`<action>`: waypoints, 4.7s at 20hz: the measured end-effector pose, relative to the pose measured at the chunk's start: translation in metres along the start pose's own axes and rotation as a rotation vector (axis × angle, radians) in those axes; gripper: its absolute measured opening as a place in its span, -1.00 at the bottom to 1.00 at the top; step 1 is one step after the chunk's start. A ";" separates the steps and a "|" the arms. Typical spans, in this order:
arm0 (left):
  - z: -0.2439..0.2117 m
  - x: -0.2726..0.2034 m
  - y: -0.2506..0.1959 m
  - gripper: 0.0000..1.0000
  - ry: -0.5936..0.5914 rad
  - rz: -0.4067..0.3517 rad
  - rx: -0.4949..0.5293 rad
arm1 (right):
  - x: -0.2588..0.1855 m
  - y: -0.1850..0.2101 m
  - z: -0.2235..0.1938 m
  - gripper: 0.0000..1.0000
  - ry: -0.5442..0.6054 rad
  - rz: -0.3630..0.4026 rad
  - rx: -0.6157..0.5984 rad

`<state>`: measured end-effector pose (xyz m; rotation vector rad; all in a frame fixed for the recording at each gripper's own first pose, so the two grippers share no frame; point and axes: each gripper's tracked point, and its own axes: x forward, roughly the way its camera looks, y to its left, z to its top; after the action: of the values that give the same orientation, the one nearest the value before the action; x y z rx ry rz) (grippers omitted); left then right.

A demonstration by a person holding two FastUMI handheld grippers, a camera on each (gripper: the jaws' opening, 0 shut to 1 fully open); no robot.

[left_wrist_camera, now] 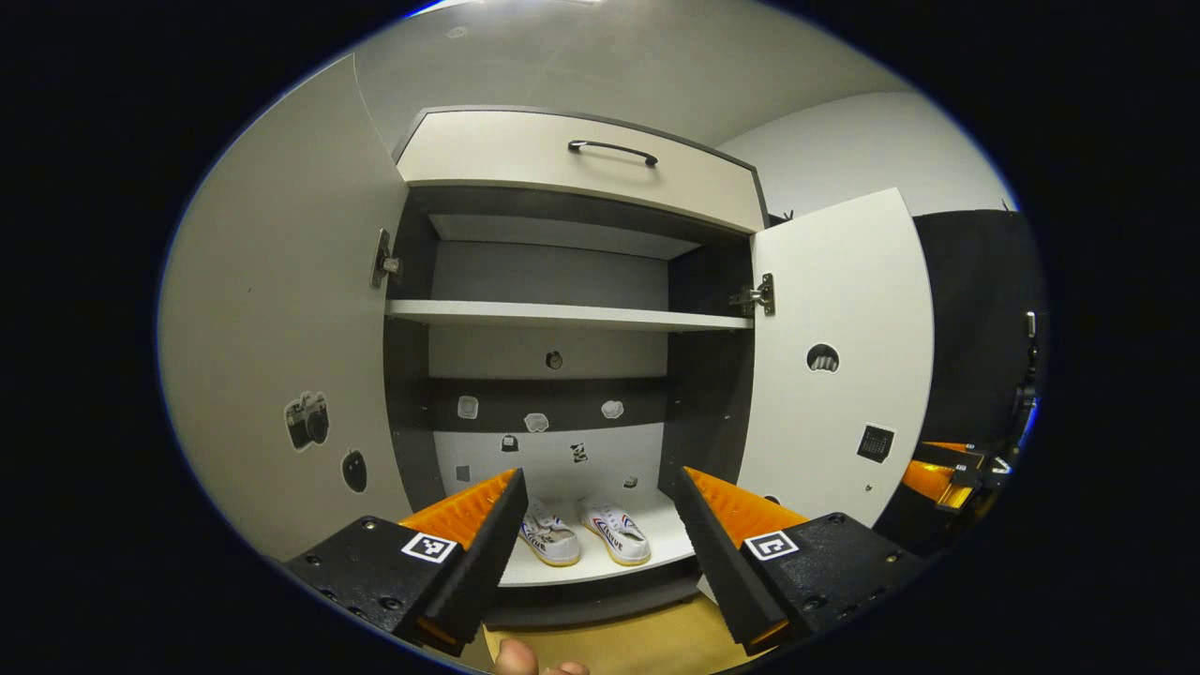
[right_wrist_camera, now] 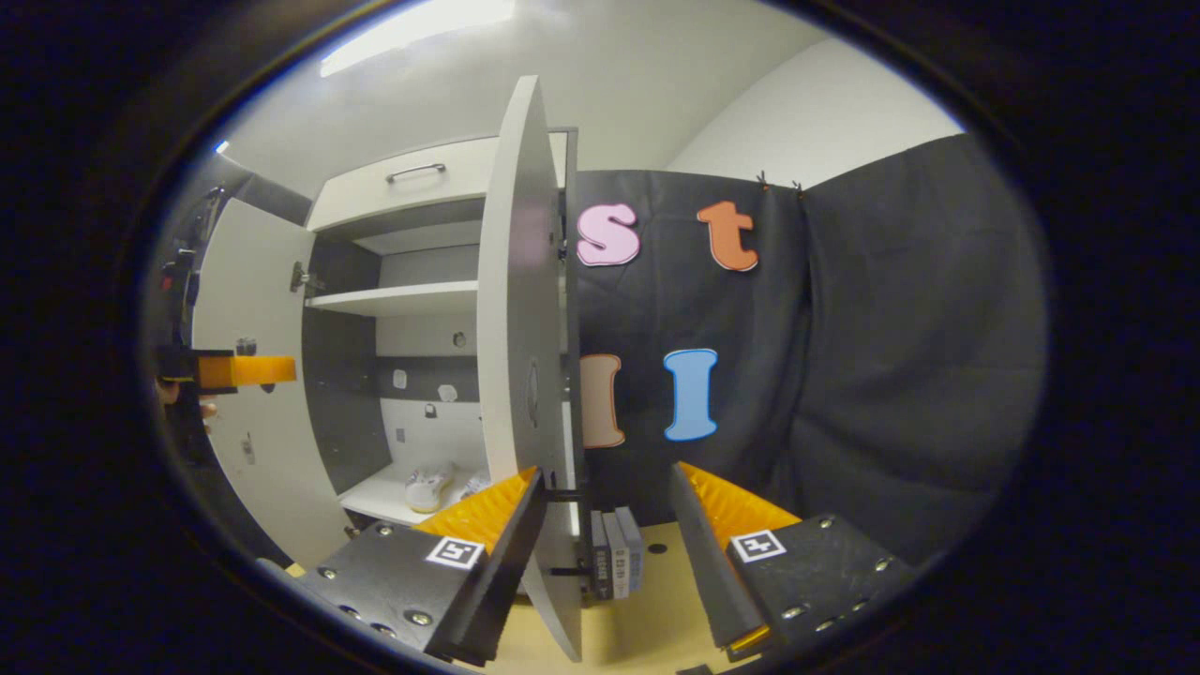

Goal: Grab one shoe with the right hand and put it into the shoe cabinet, grab the other shoe with the left hand and put it into the shoe cabinet; then close the right door with the right hand and the left door with the left hand.

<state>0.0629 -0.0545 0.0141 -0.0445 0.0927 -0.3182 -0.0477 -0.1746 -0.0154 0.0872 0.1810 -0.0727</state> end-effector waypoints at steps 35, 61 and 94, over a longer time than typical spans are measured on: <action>0.042 -0.180 0.121 0.84 -0.090 0.427 0.026 | 0.079 0.212 -0.002 0.52 0.049 0.425 0.100; 0.019 -0.148 0.164 0.82 -0.025 0.410 -0.027 | 0.076 0.178 -0.004 0.62 0.039 0.316 0.063; -0.022 -0.001 0.074 0.82 0.019 0.152 -0.014 | 0.043 0.105 0.013 0.52 -0.007 0.125 0.079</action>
<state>0.0832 0.0153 -0.0117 -0.0485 0.1163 -0.1661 0.0050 -0.0744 -0.0023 0.1764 0.1654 0.0448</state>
